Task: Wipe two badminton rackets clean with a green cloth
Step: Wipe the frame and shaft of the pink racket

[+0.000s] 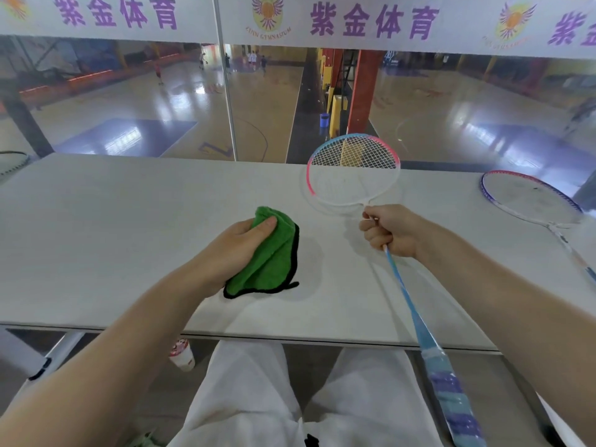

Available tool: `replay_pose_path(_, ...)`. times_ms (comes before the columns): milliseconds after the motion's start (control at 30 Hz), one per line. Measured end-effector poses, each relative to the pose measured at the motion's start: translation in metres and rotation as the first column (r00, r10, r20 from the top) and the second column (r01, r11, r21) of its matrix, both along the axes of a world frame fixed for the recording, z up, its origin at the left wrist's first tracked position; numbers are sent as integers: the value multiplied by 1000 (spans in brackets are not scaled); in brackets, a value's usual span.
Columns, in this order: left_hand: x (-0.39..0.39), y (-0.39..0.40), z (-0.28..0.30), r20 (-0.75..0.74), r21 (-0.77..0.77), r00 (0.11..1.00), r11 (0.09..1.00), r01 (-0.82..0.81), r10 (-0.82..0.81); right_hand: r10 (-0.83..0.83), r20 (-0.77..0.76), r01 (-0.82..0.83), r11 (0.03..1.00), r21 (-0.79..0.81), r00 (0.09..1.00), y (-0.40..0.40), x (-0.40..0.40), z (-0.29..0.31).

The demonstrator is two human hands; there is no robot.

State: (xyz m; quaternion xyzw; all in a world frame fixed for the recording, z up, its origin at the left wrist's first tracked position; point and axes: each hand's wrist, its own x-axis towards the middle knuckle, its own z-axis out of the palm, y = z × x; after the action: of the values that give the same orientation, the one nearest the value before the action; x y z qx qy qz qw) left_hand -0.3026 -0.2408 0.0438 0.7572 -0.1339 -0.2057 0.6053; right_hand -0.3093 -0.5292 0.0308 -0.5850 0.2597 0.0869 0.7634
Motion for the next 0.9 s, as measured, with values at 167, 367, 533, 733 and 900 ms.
replay_pose_path(167, 3, 7, -1, -4, -20, 998, 998, -63, 63, 89, -51, -95, 987, -127, 995, 10, 3, -5)
replay_pose_path(367, 6, 14, -1, -6, -9, 996, 996, -88, 88, 192, -149, -226, 941, -252, 970, 22, 12, -7)
replay_pose_path(533, 11, 17, -1, 2, 6, 996, 996, -93, 93, 275, -185, -329, 845, -421, 943, 31, 20, -8)
replay_pose_path(733, 16, 16, 1, 1, 18, 996, 995, -94, 94, 415, -192, -426, 600, -678, 890, 40, 26, -6)
replay_pose_path(900, 19, 17, 3, 26, 45, 995, 994, -101, 99, 511, -268, -420, 209, -883, 817, 48, 32, -9)
